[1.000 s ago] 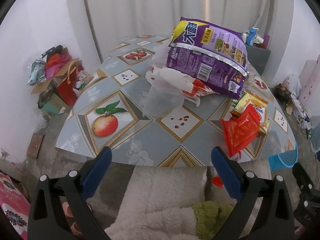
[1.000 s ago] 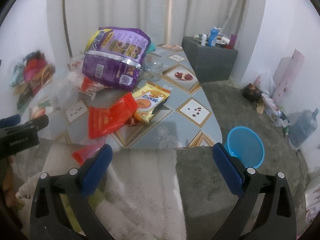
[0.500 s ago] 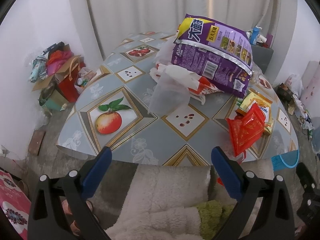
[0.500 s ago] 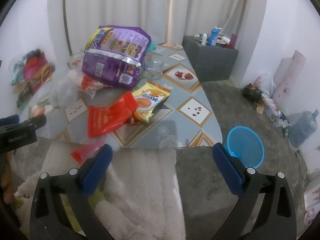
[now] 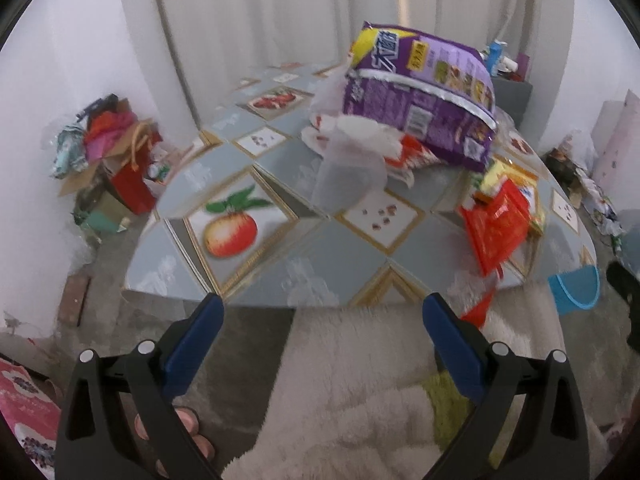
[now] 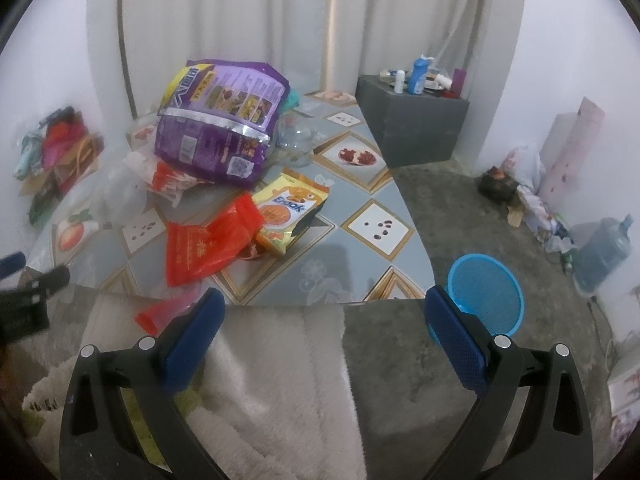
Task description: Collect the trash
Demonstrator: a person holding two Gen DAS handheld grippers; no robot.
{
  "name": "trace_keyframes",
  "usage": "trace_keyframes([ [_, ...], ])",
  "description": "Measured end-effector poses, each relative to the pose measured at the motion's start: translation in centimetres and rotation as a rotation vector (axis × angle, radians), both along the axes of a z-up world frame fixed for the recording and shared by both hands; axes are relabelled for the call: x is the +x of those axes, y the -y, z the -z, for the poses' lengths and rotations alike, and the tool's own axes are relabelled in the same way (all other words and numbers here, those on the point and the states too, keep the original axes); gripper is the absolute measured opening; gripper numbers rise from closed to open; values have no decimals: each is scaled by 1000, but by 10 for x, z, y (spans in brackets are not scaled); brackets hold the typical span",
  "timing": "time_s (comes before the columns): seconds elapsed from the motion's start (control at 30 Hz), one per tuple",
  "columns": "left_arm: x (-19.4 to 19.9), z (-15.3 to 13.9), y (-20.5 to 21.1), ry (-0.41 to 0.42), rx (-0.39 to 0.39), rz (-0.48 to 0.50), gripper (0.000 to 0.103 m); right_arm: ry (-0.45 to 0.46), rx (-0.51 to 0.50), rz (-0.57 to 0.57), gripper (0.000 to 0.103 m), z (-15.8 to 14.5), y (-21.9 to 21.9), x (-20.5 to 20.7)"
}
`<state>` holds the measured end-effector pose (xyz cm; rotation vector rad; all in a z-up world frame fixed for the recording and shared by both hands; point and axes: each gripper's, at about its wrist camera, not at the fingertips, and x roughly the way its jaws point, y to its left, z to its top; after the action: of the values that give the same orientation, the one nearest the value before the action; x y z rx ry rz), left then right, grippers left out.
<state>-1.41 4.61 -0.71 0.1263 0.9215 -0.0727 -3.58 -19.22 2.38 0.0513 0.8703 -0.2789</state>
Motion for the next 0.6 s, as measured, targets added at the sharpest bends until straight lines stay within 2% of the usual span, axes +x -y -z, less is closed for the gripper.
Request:
trace_keyframes([
  [0.13, -9, 0, -3, 9, -13, -1, 98, 1, 5, 2, 95, 0, 1, 0],
  [0.37, -7, 0, -15, -16, -45, -63, 98, 3, 10, 10, 95, 0, 2, -1],
  [0.6, -8, -2, -13, -5, -42, -43, 97, 11, 13, 18, 95, -1, 4, -3],
])
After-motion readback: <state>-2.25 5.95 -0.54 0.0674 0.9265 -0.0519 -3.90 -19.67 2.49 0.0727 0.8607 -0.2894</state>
